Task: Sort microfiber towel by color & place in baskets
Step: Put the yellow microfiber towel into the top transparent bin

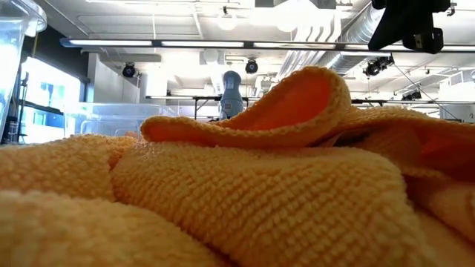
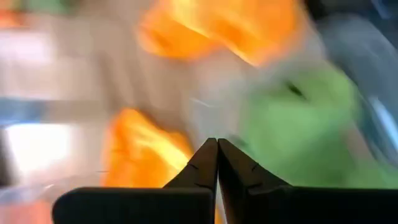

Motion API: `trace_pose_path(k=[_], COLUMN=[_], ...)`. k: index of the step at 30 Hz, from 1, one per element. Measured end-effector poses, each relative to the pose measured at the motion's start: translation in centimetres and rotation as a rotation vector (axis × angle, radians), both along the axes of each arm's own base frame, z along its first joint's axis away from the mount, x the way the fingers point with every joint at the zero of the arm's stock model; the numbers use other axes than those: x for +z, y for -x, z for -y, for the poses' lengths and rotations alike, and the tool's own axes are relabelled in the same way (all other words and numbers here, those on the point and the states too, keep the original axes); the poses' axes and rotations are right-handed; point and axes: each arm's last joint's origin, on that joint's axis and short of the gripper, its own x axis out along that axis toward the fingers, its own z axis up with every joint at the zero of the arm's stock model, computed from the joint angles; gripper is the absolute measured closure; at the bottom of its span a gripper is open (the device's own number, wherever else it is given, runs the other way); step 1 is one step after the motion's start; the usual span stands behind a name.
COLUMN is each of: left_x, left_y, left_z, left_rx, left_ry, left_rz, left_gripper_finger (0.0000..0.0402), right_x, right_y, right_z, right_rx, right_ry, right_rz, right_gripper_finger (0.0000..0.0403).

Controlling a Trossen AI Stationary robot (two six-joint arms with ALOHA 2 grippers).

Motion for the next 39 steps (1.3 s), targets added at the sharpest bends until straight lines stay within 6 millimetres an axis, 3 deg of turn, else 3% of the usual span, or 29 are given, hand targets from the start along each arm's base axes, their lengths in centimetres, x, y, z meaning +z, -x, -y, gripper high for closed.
trace_pose_path(k=[6,13,16,23,27,31,39], left_x=[2.2,-2.3,-3.8,-5.1,-6.1,-7.2,-7.3], left_y=[-0.8,-3.2,-3.1,-1.6,-1.0,-1.0,-2.3], left_z=[-4.3,-7.5,-9.5,-13.9,-15.3,-16.2,-16.8], left_rx=[0.334,0.311,0.352,0.452,0.508,0.553,0.582], left_ry=[0.013,0.084,0.107,0.199,0.244,0.247,0.253], left_rz=[0.306,0.315,0.389,0.637,0.736,0.773,0.844], left_gripper_finger=[0.0401,0.0401,0.0401,0.0401,0.0401,0.0401,0.0401], right_x=[-0.1,-0.1,-0.1,0.0,0.0,-0.1,-0.4], right_y=[0.0,-0.1,-0.2,-0.5,-0.9,-0.8,1.9], right_z=[0.1,0.5,0.8,2.1,4.5,8.6,16.8], right_rx=[0.056,0.130,0.110,0.093,-0.018,-0.112,-0.287], right_ry=[0.062,0.155,0.151,0.211,0.223,0.212,0.211], right_rz=[-0.022,-0.043,-0.043,-0.061,-0.080,-0.130,-0.232], right_gripper_finger=[0.0403,0.0403,0.0403,0.0403,0.0403,0.0403,0.0384])
